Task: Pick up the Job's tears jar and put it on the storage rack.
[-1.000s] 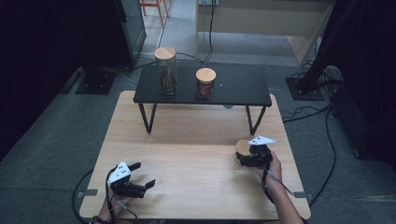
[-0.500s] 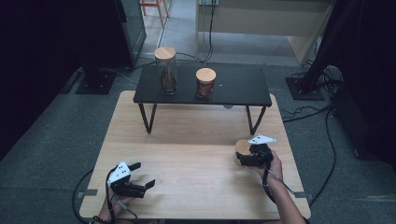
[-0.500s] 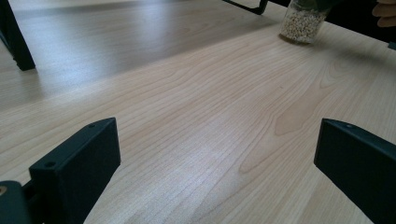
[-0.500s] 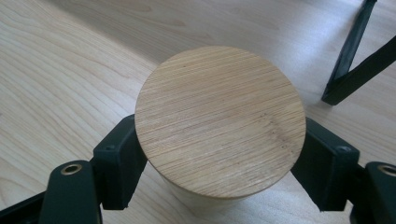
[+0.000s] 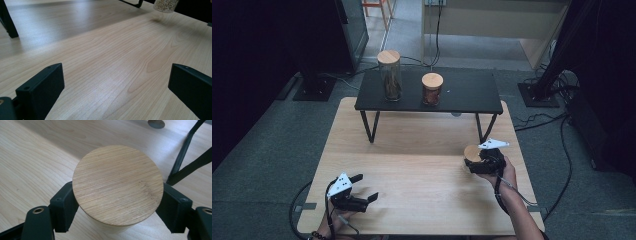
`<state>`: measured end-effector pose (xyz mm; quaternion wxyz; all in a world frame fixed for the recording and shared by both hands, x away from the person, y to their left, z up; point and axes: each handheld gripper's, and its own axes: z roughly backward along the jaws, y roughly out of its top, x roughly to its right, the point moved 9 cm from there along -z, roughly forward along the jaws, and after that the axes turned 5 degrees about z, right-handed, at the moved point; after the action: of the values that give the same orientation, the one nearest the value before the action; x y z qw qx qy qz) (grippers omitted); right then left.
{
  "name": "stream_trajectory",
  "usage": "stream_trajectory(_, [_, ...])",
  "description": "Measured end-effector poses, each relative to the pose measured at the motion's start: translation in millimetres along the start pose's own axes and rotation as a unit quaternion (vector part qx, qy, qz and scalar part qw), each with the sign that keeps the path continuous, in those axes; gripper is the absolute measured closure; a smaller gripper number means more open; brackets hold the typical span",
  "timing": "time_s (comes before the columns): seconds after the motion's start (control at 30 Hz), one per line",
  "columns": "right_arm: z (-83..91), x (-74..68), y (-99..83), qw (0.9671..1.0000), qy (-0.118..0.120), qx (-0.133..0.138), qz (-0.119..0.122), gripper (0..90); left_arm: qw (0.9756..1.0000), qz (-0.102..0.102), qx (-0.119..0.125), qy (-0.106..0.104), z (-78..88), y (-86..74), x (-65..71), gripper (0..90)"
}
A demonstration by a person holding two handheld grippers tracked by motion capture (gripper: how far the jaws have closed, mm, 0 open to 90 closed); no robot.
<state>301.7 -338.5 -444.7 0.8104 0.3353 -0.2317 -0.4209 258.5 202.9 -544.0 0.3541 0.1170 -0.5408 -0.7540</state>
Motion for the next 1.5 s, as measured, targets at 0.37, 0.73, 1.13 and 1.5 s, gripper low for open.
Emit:
stream_trajectory(0.37, [15.1, 1.9, 20.7, 0.9999, -0.001, 0.004, 0.012, 25.4, 1.0000, -0.001, -0.001, 0.001, 0.0, 0.1, 0.2, 0.4])
stream_trajectory(0.73, [28.2, 8.1, 42.0, 0.9997, -0.009, 0.010, 0.020, 25.3, 1.0000, 0.000, 0.000, 0.001, -0.1, 0.0, 0.3, 0.5])
stream_trajectory(1.13, [39.2, 14.4, 67.9, 0.9994, -0.014, 0.015, 0.029, 25.4, 1.0000, -0.001, 0.000, -0.001, -0.1, 0.1, 0.0, 0.5])
stream_trajectory(1.5, [44.5, 16.2, 83.5, 0.9991, -0.017, 0.012, 0.038, 25.3, 1.0000, 0.000, 0.000, -0.001, -0.1, 0.0, 0.0, 0.5])
